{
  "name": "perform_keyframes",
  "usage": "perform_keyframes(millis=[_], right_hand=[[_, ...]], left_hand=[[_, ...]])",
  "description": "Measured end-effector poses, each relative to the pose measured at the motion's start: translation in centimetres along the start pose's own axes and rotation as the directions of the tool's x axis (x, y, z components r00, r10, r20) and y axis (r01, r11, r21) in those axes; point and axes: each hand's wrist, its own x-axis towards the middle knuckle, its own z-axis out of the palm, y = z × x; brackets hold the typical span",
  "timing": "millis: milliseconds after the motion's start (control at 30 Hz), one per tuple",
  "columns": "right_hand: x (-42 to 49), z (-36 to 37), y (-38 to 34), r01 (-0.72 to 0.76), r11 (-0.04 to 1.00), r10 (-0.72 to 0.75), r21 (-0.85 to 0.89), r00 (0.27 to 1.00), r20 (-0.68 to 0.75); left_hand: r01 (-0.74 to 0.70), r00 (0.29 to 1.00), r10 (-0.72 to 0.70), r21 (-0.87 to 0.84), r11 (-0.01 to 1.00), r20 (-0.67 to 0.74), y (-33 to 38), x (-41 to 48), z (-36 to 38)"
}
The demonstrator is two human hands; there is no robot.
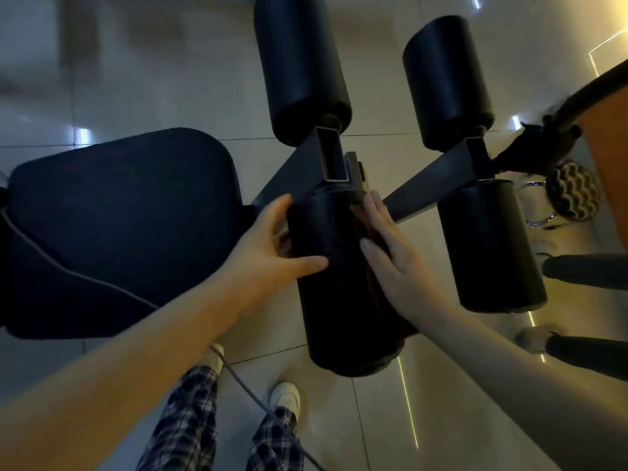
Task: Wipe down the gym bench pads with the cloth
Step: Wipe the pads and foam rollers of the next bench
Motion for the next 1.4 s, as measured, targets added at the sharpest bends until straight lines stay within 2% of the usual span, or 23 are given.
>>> perform_keyframes(millis=[67,167,233,333,400,500,667,800,900,1033,1167,1267,1400], right_hand=[[-0.5,0.0,0.2,0.001,1.0,-0.001,-0.024,1.0,-0.007],[-4.2,0.3,1.2,0.02,0.998,-0.019,-0.056,1.0,0.025],[-7.2,0.7,1.9,0.047,0.995,-0.042,-0.093,0.998,0.054],[-10.1,1.4,2.4,0.057,0.989,-0.047,-0.135,0.996,0.078],[-9.9,1.7,2.1,0.027,0.994,-0.022,-0.104,0.999,0.047],[-6.8,1.8,0.9,-0.033,0.999,0.033,-0.032,0.999,0.003],[1.2,0.2,-1.1,-0.049,0.997,0.047,-0.051,0.998,-0.05],[4.2,-0.5,-1.6,0.008,0.995,-0.013,-0.095,0.999,-0.052],[2.3,-0.3,-1.0,0.074,0.989,-0.078,-0.13,0.997,-0.025],[-3.5,0.1,0.5,0.106,0.962,-0.083,-0.251,0.992,0.1],[-8.4,0.4,1.3,0.163,0.929,-0.099,-0.332,0.974,0.203],[-7.3,1.4,0.5,0.114,0.934,-0.075,-0.339,0.989,0.127],[-1.6,2.1,-1.6,0.095,0.922,-0.087,-0.376,0.995,0.037]], left_hand=[[0.117,0.993,-0.115,-0.07,0.991,0.027,-1.4,0.4,-0.3],[0.379,0.904,-0.317,-0.194,0.905,0.286,-2.1,0.6,0.5],[0.441,0.868,-0.349,-0.224,0.869,0.354,-2.3,0.6,0.9],[0.416,0.887,-0.341,-0.222,0.882,0.311,-2.2,0.3,1.5],[0.42,0.895,-0.358,-0.231,0.878,0.268,-2.2,0.3,1.9],[0.432,0.896,-0.387,-0.219,0.875,0.219,-1.6,0.2,2.6],[0.408,0.913,-0.401,-0.149,0.901,0.078,-0.5,0.5,5.0],[0.492,0.867,-0.47,-0.14,0.859,0.164,-0.3,0.6,4.5],[0.458,0.868,-0.419,-0.103,0.883,0.266,-0.5,0.0,2.2],[0.423,0.889,-0.383,-0.134,0.896,0.25,-1.8,-0.2,0.2],[0.404,0.889,-0.37,-0.082,0.911,0.27,-2.1,0.2,0.3],[0.394,0.905,-0.362,-0.119,0.911,0.225,-2.2,-0.1,0.7],[0.413,0.907,-0.386,-0.173,0.894,0.167,-2.0,-0.4,1.6]])
